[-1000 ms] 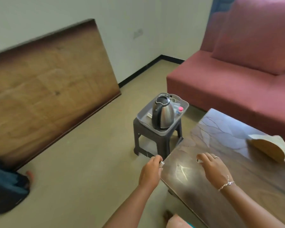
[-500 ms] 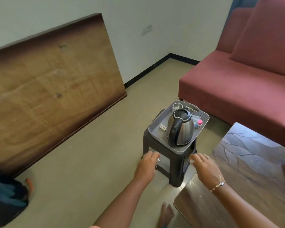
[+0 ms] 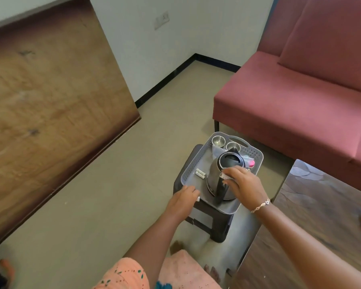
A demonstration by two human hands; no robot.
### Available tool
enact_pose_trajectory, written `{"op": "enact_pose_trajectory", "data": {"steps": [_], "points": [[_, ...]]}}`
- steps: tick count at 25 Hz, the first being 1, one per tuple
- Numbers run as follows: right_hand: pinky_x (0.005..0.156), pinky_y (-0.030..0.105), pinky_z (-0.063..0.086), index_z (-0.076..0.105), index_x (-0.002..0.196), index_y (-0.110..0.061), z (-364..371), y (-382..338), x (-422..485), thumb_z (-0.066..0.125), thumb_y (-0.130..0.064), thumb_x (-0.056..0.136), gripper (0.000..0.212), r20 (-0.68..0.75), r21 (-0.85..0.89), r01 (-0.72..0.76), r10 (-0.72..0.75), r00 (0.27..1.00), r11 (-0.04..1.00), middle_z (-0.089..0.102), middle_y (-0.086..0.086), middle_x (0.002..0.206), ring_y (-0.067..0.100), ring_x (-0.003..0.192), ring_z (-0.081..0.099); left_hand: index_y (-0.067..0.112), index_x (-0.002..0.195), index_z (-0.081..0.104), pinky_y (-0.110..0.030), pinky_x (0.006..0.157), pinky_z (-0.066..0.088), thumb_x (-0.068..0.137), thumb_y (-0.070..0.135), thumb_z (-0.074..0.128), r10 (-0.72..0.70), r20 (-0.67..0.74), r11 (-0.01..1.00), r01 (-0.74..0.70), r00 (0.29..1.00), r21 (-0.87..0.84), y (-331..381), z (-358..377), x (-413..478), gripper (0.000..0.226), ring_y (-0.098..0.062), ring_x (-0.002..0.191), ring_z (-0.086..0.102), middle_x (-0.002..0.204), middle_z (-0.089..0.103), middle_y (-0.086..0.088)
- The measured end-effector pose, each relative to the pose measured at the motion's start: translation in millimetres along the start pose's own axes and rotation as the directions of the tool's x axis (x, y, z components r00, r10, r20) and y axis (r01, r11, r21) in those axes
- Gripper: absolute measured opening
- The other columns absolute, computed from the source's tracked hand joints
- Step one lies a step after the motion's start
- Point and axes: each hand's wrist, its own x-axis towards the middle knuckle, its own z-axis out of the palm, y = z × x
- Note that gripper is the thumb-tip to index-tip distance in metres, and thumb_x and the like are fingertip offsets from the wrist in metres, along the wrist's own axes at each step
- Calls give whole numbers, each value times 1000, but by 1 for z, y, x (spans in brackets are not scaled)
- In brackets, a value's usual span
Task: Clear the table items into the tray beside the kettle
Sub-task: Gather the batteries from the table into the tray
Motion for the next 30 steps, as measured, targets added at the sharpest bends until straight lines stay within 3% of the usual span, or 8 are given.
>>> {"op": "enact_pose_trajectory", "data": {"steps": [3,9,13,16,18,22,25,30], "points": [[71,22,38,65,97,-6,11,3,44,63,-9,84,13,39,61,-106,104,994,992,67,8,96,26,87,62,3,102,52,-36,77,45,83,-8,42,72,66,996,-75,995,52,-16,4,29,25,-29,105,48,111,52,-15],[70,26,44,63,94,-9,63,21,127,68,-12,80,15,168,90,-334,317,934,938,68,6,92,22,84,62,0,111,50,-35,79,49,84,-11,43,273,223,938,-311,936,155,-48,26,98,31,-30,108,47,117,49,-17],[72,26,41,58,99,-9,128,45,167,61,-2,82,18,407,-29,-533,497,767,846,66,9,98,25,93,61,-7,116,54,-41,80,53,86,-4,48,348,322,881,-424,880,208,-74,47,147,30,-34,112,49,120,52,-23],[76,30,45,59,96,-9,167,64,181,51,8,81,23,452,-115,-620,597,663,776,66,11,99,28,96,60,-2,103,66,-41,73,53,80,7,60,425,384,809,-534,820,245,-85,64,169,25,-34,109,54,114,61,-21],[77,30,44,60,96,-8,191,76,191,48,9,81,26,473,-184,-647,644,602,740,67,13,101,28,98,60,-6,105,63,-42,73,52,81,-2,53,463,456,768,-601,760,221,-93,84,181,26,-39,112,51,120,57,-23],[84,35,49,60,105,-7,228,101,205,47,6,83,29,548,-334,-627,686,478,704,65,16,108,31,102,60,-11,118,52,-47,83,51,85,-3,51,474,497,760,-622,727,186,-98,116,199,34,-46,122,41,136,41,-30],[85,37,51,61,108,-7,247,110,211,47,5,84,30,588,-395,-585,684,431,708,65,17,111,33,103,61,-6,133,38,-49,94,41,96,6,36,455,513,781,-603,728,162,-98,126,211,39,-43,128,33,142,35,-26],[86,38,48,61,105,-11,266,118,204,52,-1,84,25,625,-423,-567,681,383,707,63,16,113,32,106,59,-9,133,35,-46,87,46,95,3,35,497,516,788,-612,698,70,-99,138,223,40,-44,125,36,142,33,-29]]}}
